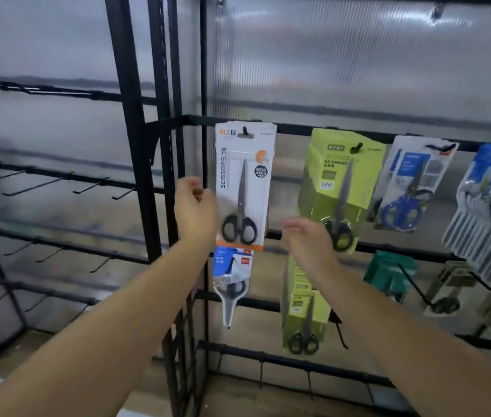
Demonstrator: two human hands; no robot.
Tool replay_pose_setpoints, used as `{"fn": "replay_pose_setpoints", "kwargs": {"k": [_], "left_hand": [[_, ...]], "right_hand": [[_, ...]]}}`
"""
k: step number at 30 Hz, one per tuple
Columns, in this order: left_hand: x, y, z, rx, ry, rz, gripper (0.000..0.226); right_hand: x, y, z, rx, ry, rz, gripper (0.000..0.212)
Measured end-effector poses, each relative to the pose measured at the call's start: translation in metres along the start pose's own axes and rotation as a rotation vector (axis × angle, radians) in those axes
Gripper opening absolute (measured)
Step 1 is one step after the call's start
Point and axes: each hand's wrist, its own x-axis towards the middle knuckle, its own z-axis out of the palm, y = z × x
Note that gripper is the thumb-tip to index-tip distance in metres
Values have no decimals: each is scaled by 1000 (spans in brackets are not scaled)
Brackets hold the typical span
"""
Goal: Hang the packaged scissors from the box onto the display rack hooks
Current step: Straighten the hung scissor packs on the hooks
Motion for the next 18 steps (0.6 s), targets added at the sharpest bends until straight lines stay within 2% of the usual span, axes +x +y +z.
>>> {"fn": "replay_pose_setpoints", "kwargs": {"k": [2, 4, 7, 8, 10, 12, 14, 18], "left_hand": [[26, 21, 6, -99, -22, -71, 16], [50, 43, 11, -201, -60, -120, 17], [76, 68, 24, -279, -193, -157, 35], [82, 74, 28, -289, -261, -234, 45], [86, 80, 34, -272, -423, -419, 66], [90, 78, 36, -278, -562, -436, 78], [97, 71, 34, -404, -625, -394, 73], [117, 52, 34, -419, -543, -376, 77]], "right_hand": [[18, -31, 6, 137, 88, -46, 25], [41, -56, 11, 285, 162, -13, 28], [72, -89, 12, 473, 244, 94, 27], [82, -97, 13, 453, 243, 131, 34], [97, -105, 15, 445, 140, 203, 64], [104, -107, 18, 529, -55, 250, 86], [108, -105, 18, 581, -148, 230, 92], [128, -98, 11, 595, 55, 263, 90]]}}
